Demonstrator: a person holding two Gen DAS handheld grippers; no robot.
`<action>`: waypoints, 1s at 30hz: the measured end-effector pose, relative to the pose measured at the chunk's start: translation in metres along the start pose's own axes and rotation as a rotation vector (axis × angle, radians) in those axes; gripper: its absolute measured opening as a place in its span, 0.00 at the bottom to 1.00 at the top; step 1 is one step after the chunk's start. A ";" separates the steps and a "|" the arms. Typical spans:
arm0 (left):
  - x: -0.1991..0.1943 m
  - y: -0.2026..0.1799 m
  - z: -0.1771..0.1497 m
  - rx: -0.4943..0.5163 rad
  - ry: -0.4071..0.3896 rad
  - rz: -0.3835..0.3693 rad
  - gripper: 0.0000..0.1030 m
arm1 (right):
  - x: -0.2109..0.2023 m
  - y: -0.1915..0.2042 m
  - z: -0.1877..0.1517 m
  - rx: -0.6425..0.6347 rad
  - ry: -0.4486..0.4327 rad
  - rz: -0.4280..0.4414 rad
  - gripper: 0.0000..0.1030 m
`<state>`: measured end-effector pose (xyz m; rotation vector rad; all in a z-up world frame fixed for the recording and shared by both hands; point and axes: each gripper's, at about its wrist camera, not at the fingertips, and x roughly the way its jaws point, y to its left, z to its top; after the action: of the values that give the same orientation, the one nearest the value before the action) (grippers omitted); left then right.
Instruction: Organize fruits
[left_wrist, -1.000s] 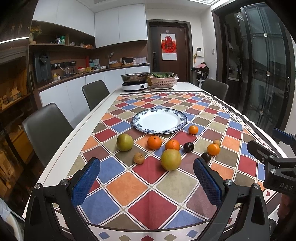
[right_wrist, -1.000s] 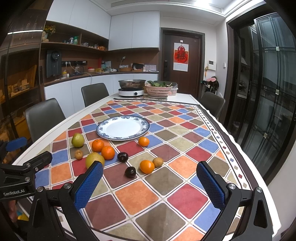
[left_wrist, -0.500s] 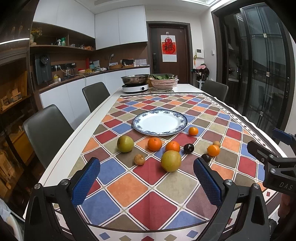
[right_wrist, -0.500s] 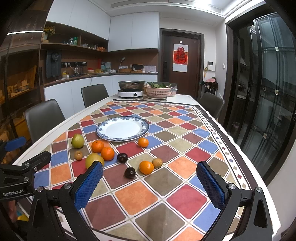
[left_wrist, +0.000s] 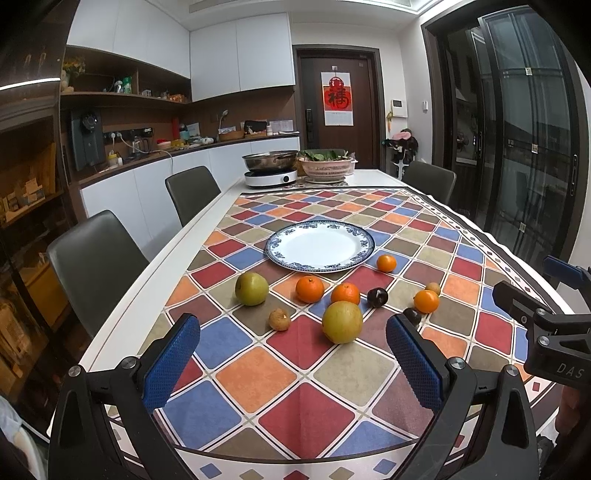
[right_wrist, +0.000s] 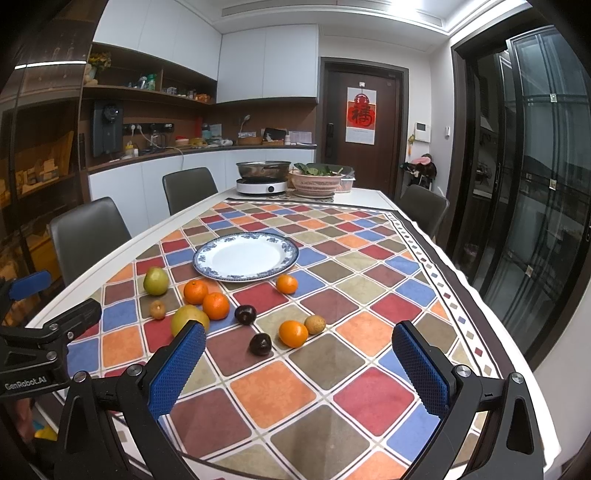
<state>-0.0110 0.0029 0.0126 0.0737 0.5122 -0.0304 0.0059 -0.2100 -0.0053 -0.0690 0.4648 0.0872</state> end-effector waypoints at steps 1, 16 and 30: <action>0.000 0.000 0.000 0.000 0.000 0.000 1.00 | 0.000 0.000 -0.001 0.000 -0.001 0.000 0.99; 0.000 0.000 -0.001 0.000 0.001 0.000 1.00 | 0.001 0.001 -0.001 -0.001 -0.002 0.000 0.99; 0.008 -0.002 -0.002 0.037 0.014 -0.026 0.93 | 0.004 0.009 -0.002 -0.028 0.016 0.049 0.99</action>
<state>-0.0056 0.0010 0.0069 0.1036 0.5269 -0.0646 0.0081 -0.2009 -0.0091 -0.0853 0.4817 0.1416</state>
